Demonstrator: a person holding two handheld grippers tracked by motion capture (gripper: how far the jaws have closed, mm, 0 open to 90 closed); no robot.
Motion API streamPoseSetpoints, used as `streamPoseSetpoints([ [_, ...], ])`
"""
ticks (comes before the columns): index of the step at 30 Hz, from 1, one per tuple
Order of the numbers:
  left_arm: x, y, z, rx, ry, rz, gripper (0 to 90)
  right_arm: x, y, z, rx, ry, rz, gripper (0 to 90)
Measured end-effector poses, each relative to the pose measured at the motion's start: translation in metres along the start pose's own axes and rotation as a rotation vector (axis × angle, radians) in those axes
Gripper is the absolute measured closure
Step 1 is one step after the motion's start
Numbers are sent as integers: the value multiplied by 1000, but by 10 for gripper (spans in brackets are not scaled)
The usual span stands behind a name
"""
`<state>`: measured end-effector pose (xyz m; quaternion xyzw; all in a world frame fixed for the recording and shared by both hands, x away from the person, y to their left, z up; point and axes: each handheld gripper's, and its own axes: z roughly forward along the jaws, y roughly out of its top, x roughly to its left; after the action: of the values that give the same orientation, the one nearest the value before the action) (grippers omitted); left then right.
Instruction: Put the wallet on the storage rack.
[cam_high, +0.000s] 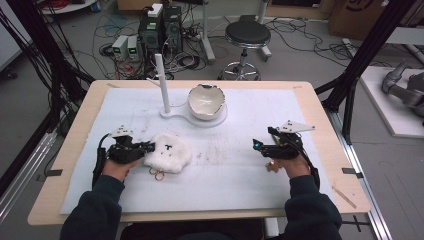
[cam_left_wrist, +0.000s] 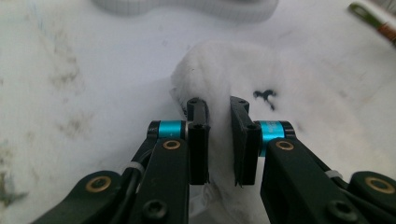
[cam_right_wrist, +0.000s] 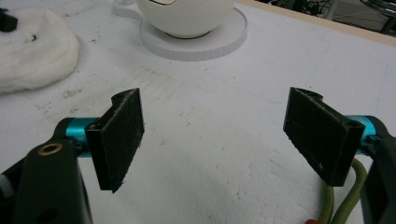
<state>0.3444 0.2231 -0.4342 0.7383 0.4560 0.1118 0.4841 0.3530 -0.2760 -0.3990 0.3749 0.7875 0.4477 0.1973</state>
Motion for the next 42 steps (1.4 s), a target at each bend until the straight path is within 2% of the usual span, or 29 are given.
streamPoseSetpoints([
  [1, -6, 6, -5, -57, -14, 11, 792, 2, 0, 2, 3, 6, 4, 206],
  [2, -6, 6, -5, -57, -14, 11, 793, 2, 1, 3, 4, 9, 0, 206],
  [3, -12, 9, -7, -113, -27, 18, 793, 4, 1, 5, 5, 18, 7, 207],
  [7, -23, 14, -9, -196, -52, 53, 795, 14, 5, 13, -11, 72, 17, 207],
  [8, -23, 14, -9, -196, -52, 53, 796, 18, 6, 16, -13, 86, 18, 207],
  [9, -30, 17, -10, -244, -73, 73, 796, 23, 8, 20, -19, 104, 8, 207],
  [11, -34, 18, -11, -261, -79, 85, 797, 31, 10, 25, -19, 128, -2, 207],
  [12, -40, 20, -12, -285, -90, 109, 796, 35, 12, 27, -17, 146, -4, 207],
  [14, -47, 22, -11, -325, -106, 117, 796, 42, 14, 32, -21, 182, -7, 208],
  [15, -47, 22, -11, -325, -106, 117, 796, 47, 15, 35, -25, 206, -6, 208],
  [17, -56, 23, -7, -354, -120, 133, 796, 56, 17, 41, -31, 242, -6, 208],
  [21, -70, 23, 0, -373, -131, 160, 795, 73, 20, 54, -14, 305, -8, 208],
  [24, -79, 23, 4, -387, -163, 170, 795, 90, 20, 66, 15, 357, -25, 211],
  [26, -82, 23, 5, -398, -182, 172, 794, 94, 21, 70, 17, 394, -6, 251],
  [27, -83, 23, 5, -396, -186, 179, 794, 95, 21, 71, 19, 422, 19, 310],
  [28, -84, 22, 5, -389, -175, 178, 793, 95, 20, 73, 30, 454, 52, 408],
  [30, -82, 22, 6, -362, -158, 180, 790, 90, 19, 73, 48, 464, 100, 597],
  [32, -80, 19, 9, -320, -150, 176, 787, 82, 21, 70, 38, 476, 152, 693],
  [34, -80, 17, 14, -263, -156, 174, 787, 75, 23, 64, -13, 462, 171, 748],
  [36, -82, 14, 20, -210, -161, 181, 787, 71, 25, 58, -40, 428, 159, 772],
  [40, -84, 11, 30, -102, -187, 179, 779, 69, 26, 54, -52, 391, 123, 789],
  [42, -82, 10, 32, -60, -188, 171, 753, 70, 27, 52, -49, 370, 74, 794],
])
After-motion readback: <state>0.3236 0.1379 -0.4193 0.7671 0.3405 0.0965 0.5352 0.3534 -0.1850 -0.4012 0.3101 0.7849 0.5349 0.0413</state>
